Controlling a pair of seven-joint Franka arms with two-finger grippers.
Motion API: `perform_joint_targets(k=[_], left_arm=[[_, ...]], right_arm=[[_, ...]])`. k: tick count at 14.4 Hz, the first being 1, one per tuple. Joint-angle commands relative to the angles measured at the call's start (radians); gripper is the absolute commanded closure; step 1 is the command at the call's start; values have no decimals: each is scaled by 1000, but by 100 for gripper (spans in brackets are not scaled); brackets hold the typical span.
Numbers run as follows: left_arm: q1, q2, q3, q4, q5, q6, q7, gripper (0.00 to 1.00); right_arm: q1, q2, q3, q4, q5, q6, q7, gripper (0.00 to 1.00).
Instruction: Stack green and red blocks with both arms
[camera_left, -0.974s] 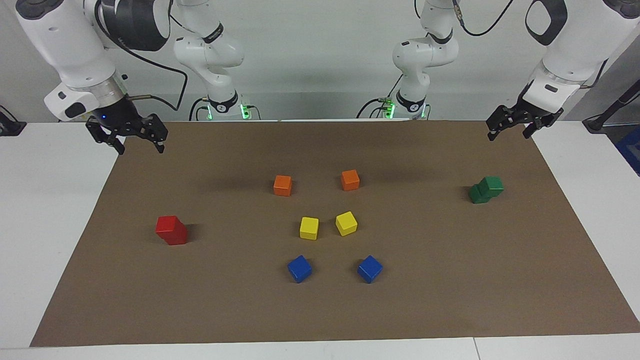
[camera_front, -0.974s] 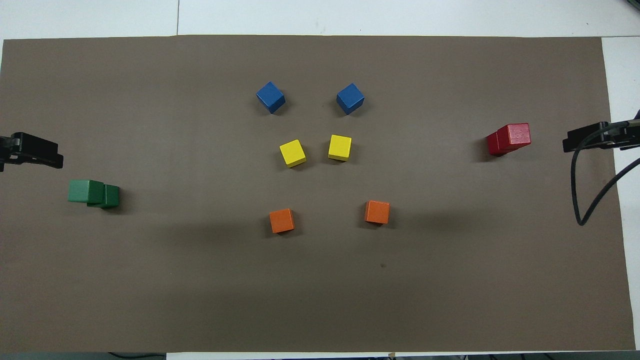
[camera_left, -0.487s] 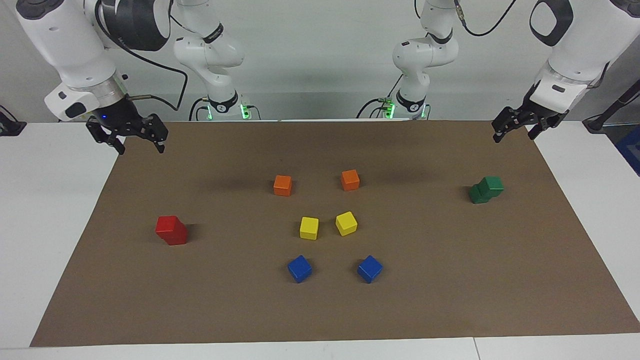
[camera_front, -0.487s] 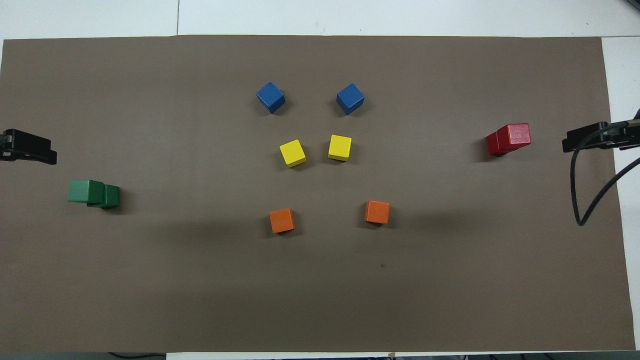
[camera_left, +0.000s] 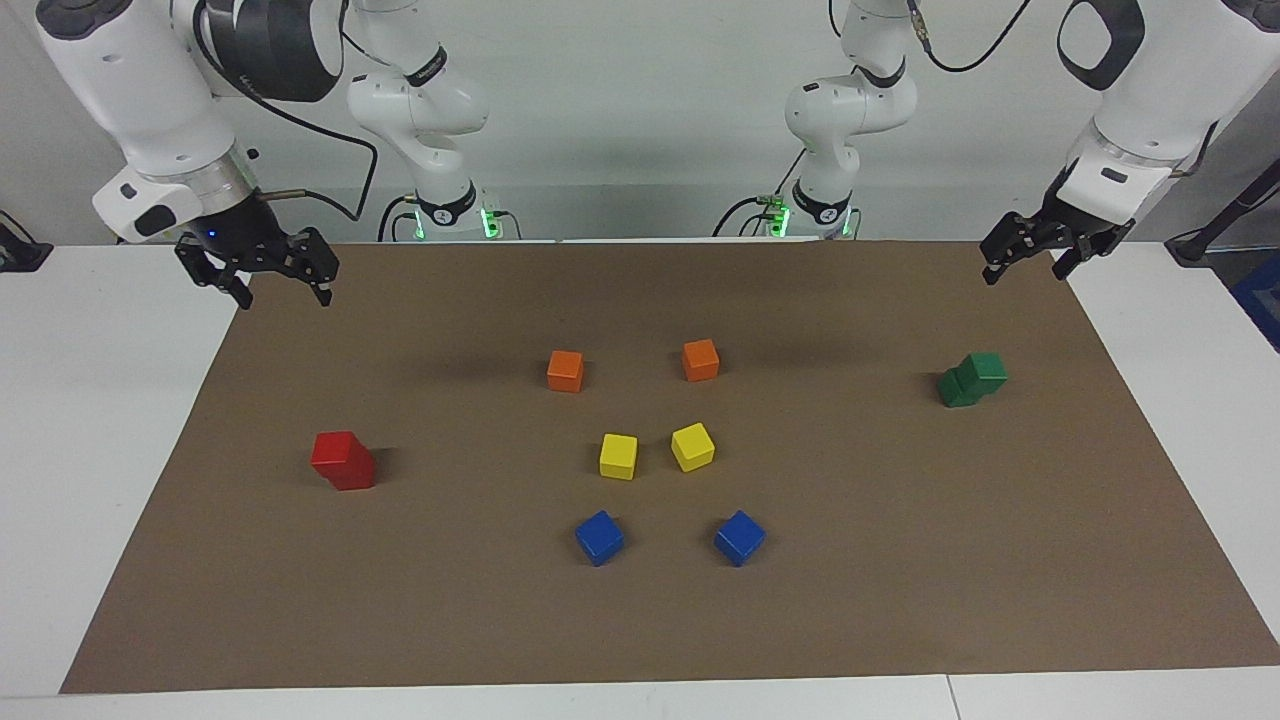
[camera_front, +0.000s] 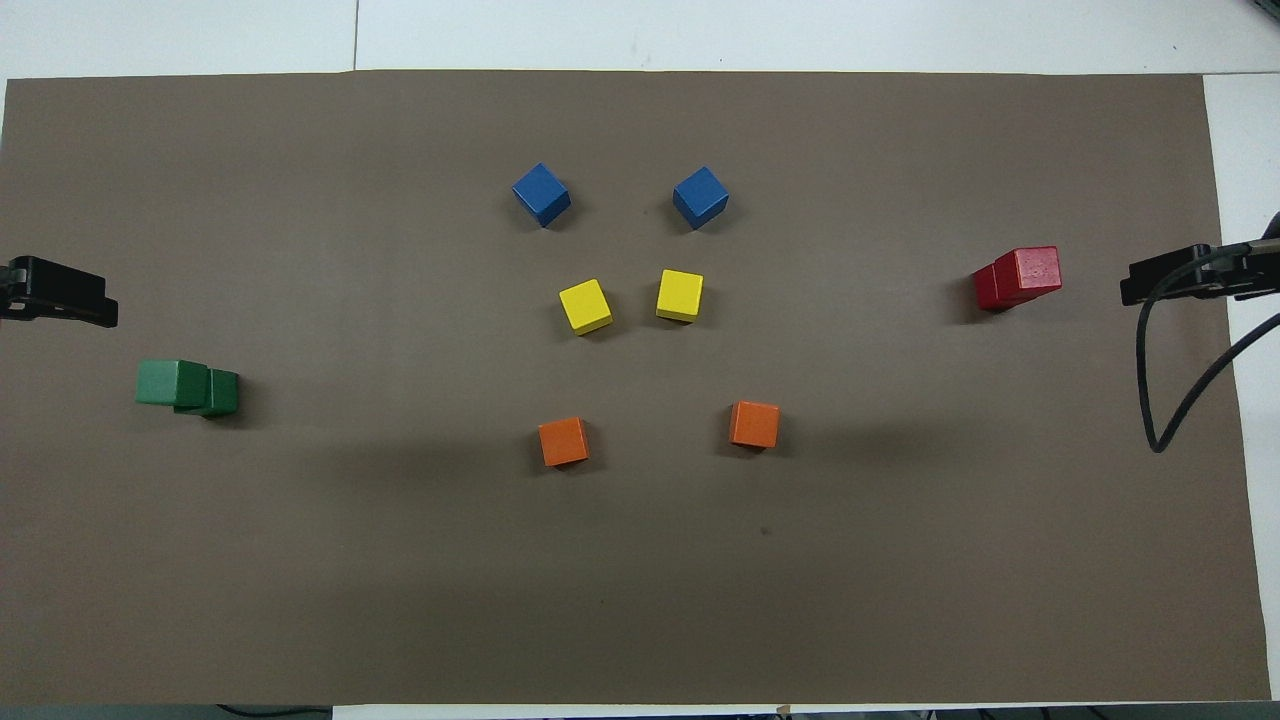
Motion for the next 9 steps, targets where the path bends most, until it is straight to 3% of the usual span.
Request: perform_joint_targets(k=[1,9], left_arm=[[0,-2,0,6,-11,-2,-11,0],[-8,-2,0,3,-11,1,-10,0]], right_arm=[[8,-19,-7,-17,18,-11,14,0],[13,-19,0,-20,18,-2,14,0]])
